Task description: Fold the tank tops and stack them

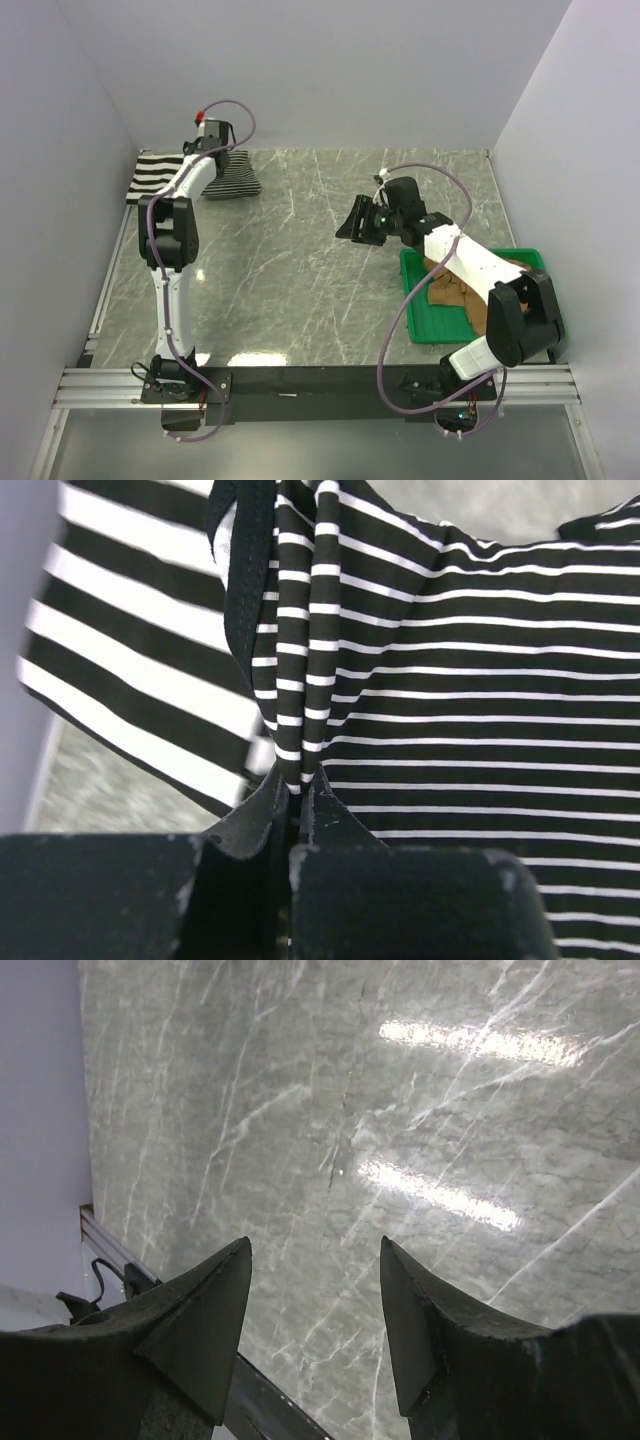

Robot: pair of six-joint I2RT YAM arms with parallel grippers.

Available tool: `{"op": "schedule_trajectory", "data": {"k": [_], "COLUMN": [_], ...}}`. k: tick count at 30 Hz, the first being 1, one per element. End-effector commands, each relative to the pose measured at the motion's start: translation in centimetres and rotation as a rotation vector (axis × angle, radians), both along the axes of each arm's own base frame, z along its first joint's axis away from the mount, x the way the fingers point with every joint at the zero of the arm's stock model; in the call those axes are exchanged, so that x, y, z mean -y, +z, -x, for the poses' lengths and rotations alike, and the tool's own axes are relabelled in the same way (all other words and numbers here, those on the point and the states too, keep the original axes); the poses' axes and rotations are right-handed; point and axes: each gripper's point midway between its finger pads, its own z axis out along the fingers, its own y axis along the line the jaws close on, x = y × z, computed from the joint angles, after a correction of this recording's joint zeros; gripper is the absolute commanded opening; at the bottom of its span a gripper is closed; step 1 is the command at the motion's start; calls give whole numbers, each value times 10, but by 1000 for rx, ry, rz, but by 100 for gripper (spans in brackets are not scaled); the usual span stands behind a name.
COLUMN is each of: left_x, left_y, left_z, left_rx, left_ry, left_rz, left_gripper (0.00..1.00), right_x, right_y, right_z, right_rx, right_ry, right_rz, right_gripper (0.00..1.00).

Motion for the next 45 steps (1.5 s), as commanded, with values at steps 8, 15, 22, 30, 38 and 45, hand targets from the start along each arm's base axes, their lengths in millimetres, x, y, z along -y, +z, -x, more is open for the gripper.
{"op": "schedule_trajectory", "data": {"k": [8, 15, 22, 30, 38, 45], "left_x": [-41, -71, -98, -143, -179, -187], "left_y": [99, 129, 126, 119, 72, 98], "left_z": [-39, -42, -37, -27, -22, -8], "left_rx": [224, 269, 289, 333, 285, 393], "left_ry": [-27, -67, -71, -13, 211, 348], "left_rz": [-58, -33, 78, 229, 260, 315], "left_gripper": [0, 0, 0, 1, 48, 69], "right_x": [-8, -6, -13, -21, -20, -5], "right_y": [37, 36, 39, 35, 14, 16], "right_z": [0, 0, -3, -6, -11, -15], "right_rx": [113, 112, 105, 94, 66, 89], "right_ry": [31, 27, 40, 47, 25, -48], "right_rz": [-76, -64, -83, -69, -19, 46], "right_gripper": [61, 61, 61, 62, 61, 62]}}
